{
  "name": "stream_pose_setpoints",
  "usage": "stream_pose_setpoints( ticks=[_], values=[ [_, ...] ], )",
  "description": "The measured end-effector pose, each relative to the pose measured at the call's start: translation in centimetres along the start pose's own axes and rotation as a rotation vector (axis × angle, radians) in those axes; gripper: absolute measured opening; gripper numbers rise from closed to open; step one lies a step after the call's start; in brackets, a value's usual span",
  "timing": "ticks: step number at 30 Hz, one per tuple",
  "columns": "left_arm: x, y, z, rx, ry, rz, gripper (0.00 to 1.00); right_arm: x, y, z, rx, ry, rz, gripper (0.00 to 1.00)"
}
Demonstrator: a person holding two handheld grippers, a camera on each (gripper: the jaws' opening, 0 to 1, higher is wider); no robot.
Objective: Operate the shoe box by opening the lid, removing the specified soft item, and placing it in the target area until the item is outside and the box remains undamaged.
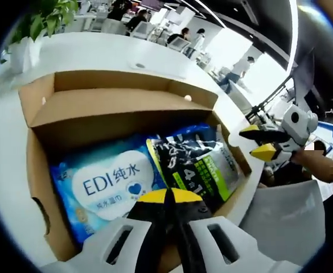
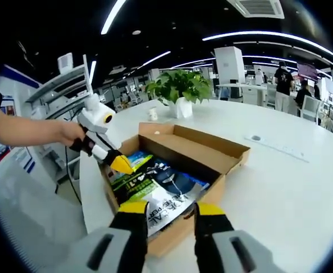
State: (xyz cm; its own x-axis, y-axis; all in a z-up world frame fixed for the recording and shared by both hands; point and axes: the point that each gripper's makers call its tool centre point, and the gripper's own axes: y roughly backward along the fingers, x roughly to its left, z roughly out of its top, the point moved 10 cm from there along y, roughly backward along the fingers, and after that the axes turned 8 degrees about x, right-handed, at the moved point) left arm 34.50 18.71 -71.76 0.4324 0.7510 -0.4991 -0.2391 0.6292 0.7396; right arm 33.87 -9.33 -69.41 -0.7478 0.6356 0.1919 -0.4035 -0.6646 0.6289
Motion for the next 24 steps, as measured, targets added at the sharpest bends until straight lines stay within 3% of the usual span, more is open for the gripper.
stream_pose_setpoints(
  ticks=[3, 11, 24],
  values=[
    [0.3, 0.5, -0.1, -0.004, -0.006, 0.022, 0.0, 0.0, -0.3, 0.3, -0.007, 0.017, -0.023, 0.3],
    [0.9, 1.2, -0.4, -0.005, -0.016, 0.068, 0.0, 0.7, -1.6, 1.3, -0.012, -0.008, 0.019, 0.28],
    [0.9, 2.2, -0.5, -0.052, -0.074, 0.061, 0.0, 0.5, -4.3, 1.9, 0.035, -0.022, -0.003, 0.27]
  ],
)
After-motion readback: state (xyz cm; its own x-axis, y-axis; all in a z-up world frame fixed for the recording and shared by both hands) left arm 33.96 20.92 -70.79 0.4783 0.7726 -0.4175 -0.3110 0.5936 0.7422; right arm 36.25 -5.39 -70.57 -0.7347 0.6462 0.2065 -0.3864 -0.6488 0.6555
